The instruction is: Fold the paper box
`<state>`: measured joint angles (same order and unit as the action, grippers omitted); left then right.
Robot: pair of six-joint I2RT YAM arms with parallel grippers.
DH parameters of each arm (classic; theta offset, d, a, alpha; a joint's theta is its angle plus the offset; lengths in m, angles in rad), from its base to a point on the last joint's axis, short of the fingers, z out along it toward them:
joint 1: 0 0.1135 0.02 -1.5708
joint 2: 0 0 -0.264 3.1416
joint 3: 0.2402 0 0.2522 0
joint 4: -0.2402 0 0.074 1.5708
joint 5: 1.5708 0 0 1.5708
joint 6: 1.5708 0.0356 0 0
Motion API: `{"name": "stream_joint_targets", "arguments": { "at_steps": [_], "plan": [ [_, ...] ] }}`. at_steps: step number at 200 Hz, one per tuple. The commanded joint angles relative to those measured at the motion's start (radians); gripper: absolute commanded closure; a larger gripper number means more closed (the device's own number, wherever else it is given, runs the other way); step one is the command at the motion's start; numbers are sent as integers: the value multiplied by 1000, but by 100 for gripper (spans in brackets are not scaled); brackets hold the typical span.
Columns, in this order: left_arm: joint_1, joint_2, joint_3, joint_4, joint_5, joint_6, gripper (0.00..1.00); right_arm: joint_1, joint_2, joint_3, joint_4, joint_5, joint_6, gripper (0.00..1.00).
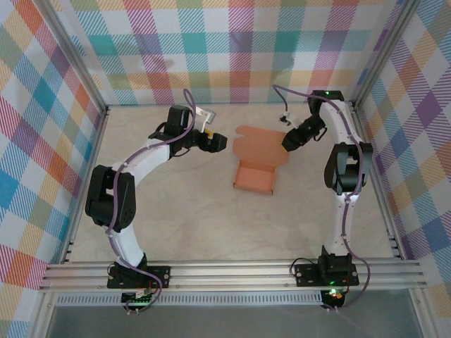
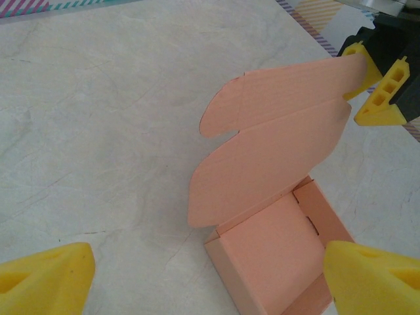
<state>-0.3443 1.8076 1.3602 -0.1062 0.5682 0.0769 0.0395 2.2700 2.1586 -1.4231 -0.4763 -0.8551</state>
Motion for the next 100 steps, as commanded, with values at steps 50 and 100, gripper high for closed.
{"name": "stream_joint_targets", "arguments": {
  "at_steps": [50, 100],
  "plan": [
    [4, 13, 40, -11, 29, 18, 10, -8, -15, -3, -33, -57, -40, 98],
    [4, 26, 45, 18, 29, 0, 9, 8, -122, -188, 147, -10, -52, 100]
  ]
}}
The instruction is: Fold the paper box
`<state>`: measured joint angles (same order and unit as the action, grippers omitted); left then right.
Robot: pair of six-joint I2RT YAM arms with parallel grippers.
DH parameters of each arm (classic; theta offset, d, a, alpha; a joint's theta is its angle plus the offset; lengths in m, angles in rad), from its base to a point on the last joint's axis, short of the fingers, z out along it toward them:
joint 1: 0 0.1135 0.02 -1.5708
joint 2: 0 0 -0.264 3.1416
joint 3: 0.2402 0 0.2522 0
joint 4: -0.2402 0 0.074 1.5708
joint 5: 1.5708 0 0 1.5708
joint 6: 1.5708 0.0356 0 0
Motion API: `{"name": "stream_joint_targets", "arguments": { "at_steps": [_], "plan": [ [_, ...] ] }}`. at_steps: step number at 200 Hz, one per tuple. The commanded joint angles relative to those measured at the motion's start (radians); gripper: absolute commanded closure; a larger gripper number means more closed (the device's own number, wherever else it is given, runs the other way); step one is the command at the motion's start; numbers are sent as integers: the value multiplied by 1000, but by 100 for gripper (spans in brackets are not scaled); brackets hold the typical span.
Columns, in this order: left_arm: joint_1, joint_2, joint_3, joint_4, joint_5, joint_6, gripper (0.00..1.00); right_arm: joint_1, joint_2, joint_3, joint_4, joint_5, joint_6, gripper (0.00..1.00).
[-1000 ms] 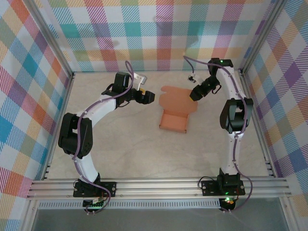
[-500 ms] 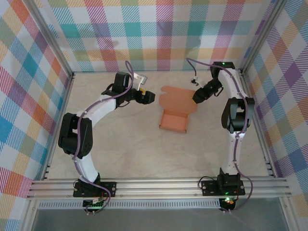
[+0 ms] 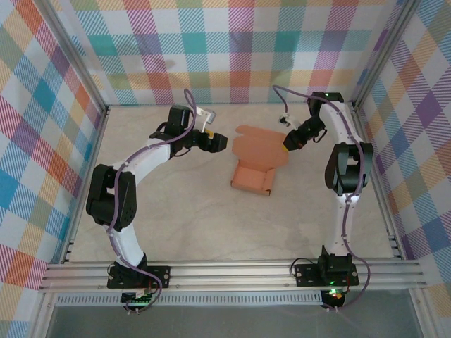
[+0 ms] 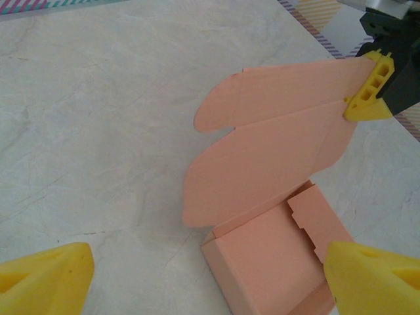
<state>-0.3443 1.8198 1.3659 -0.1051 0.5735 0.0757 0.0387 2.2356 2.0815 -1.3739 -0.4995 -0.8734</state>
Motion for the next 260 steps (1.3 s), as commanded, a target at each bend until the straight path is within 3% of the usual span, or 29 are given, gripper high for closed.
{"name": "stream_joint_targets", "arguments": {
  "at_steps": [1, 24, 88, 122, 164, 189, 221, 260],
  "plan": [
    [4, 15, 40, 17, 24, 1, 9, 9, -92, -117, 103, 13, -39, 100],
    [4, 48, 94, -15, 42, 38, 8, 19, -150, -209, 187, 13, -68, 100],
    [2, 212, 425, -384, 168, 347, 12, 54, -207, -228, 208, -4, -89, 100],
    [-5, 223, 457, -456, 172, 475, 15, 67, -216, -213, 194, -23, -97, 100],
    [-21, 274, 539, -523, 81, 546, 28, 80, -203, -189, 161, -25, -105, 100],
    [-22, 349, 645, -608, 69, 606, 31, 88, -197, -177, 146, -31, -116, 100],
    [-25, 424, 756, -701, 113, 681, 38, 94, -188, -157, 128, -36, -119, 100],
    [-28, 492, 851, -781, 167, 735, 54, 95, -180, -146, 114, -39, -121, 100]
  ]
}}
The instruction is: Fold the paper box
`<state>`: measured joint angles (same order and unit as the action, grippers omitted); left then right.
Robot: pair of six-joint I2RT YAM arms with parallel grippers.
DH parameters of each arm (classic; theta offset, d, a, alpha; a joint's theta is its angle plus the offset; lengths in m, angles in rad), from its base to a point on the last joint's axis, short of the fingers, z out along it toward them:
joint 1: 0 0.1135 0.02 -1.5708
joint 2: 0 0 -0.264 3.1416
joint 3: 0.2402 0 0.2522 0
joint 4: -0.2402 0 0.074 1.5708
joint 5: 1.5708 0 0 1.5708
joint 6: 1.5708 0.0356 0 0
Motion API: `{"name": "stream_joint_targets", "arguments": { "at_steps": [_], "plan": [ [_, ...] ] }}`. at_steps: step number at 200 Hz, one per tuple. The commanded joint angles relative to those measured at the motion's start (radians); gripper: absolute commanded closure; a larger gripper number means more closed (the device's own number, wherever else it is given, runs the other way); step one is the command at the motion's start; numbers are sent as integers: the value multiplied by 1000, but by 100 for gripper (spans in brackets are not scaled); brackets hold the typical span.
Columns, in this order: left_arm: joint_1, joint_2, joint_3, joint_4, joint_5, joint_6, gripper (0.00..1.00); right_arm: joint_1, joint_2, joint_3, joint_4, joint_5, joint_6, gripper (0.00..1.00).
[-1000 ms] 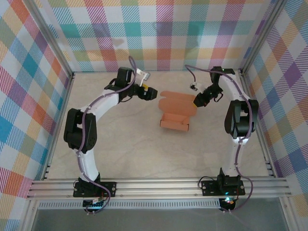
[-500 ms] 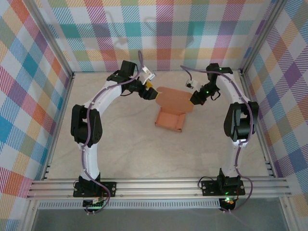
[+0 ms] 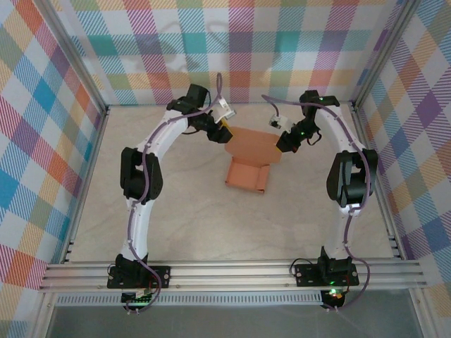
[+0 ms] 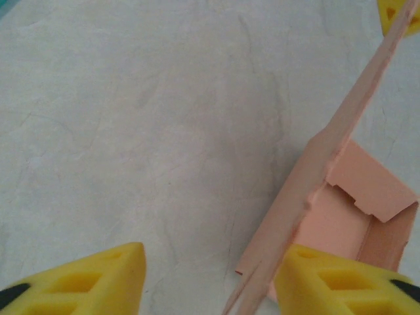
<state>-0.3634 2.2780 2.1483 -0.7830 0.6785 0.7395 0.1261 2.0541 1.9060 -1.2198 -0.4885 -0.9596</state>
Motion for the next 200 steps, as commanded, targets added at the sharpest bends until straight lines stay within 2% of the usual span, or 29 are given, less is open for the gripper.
{"name": "stream_joint_targets", "arguments": {
  "at_steps": [1, 28, 52, 89, 118, 149, 169, 200],
  "plan": [
    [-9, 35, 69, -105, 62, 72, 54, 8, 2, 30, -40, -51, -36, 100],
    [-11, 44, 84, -123, 72, 78, 74, 8, 9, 43, -47, -49, -33, 100],
    [-11, 44, 84, -135, 75, 88, 81, 7, 13, 53, -49, -52, -31, 100],
    [-11, 44, 86, -148, 94, 78, 100, 9, 12, 56, -44, -51, -21, 100],
    [-12, 35, 83, -110, 90, -2, 100, 22, -2, 42, 11, -21, 24, 100],
    [-31, 2, 58, -62, 68, -82, 100, 67, -41, -7, 100, 65, 90, 100],
    [-53, -28, 17, -4, -13, -147, 100, 96, -64, -40, 171, 129, 150, 100],
    [-74, -82, -73, 124, -191, -351, 100, 128, -68, -44, 258, 218, 311, 100]
  ]
}}
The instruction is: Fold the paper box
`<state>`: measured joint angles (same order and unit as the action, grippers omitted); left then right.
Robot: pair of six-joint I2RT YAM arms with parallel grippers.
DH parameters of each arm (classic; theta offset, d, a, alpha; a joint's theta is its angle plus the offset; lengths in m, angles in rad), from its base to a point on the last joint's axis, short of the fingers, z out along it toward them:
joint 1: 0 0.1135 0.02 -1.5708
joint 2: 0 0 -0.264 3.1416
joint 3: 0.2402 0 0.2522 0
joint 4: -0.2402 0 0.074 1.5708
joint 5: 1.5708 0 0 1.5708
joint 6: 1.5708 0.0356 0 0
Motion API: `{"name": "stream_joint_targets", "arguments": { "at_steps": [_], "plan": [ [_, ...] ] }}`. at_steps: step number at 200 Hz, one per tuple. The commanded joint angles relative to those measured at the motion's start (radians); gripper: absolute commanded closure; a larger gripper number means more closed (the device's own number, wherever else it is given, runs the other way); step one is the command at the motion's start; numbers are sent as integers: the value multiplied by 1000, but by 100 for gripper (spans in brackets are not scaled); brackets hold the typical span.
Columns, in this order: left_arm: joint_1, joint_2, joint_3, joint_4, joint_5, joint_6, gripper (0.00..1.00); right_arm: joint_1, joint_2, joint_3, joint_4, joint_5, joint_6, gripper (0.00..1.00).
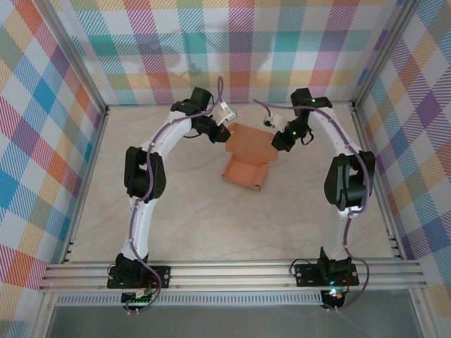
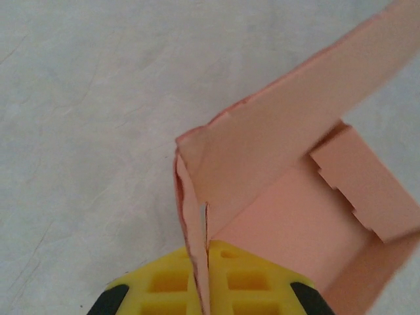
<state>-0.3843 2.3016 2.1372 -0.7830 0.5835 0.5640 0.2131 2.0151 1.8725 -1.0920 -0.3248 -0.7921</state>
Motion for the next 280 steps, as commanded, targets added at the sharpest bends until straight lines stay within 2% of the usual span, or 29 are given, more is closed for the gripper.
{"name": "stream_joint_targets", "arguments": {
  "at_steps": [1, 26, 54, 97, 157, 176, 193, 226, 247, 280],
  "plan": [
    [-54, -107, -67, 130, -100, -182, 100, 43, -28, -11, 132, 58, 149, 100],
    [-81, -197, -222, 282, -193, -316, 100, 79, -28, -29, 219, 190, 312, 100],
    [-110, -274, -340, 392, -256, -426, 100, 126, -93, -155, 368, 286, 346, 100],
    [-144, -364, -474, 543, -381, -553, 100, 177, -158, -232, 508, 383, 478, 100],
    [-167, -413, -631, 728, -442, -699, 100, 266, -189, -336, 685, 540, 786, 100],
    [-180, -418, -650, 750, -453, -717, 100, 289, -205, -380, 731, 552, 918, 100],
    [-188, -416, -650, 755, -450, -725, 100, 312, -221, -429, 780, 614, 1005, 100],
    [-203, -411, -656, 759, -441, -728, 100, 325, -235, -465, 783, 700, 1159, 100],
    [-209, -413, -669, 766, -434, -728, 100, 327, -238, -445, 759, 692, 1190, 100],
    [-212, -420, -697, 776, -433, -732, 100, 332, -188, -331, 602, 736, 1262, 100]
  ]
}}
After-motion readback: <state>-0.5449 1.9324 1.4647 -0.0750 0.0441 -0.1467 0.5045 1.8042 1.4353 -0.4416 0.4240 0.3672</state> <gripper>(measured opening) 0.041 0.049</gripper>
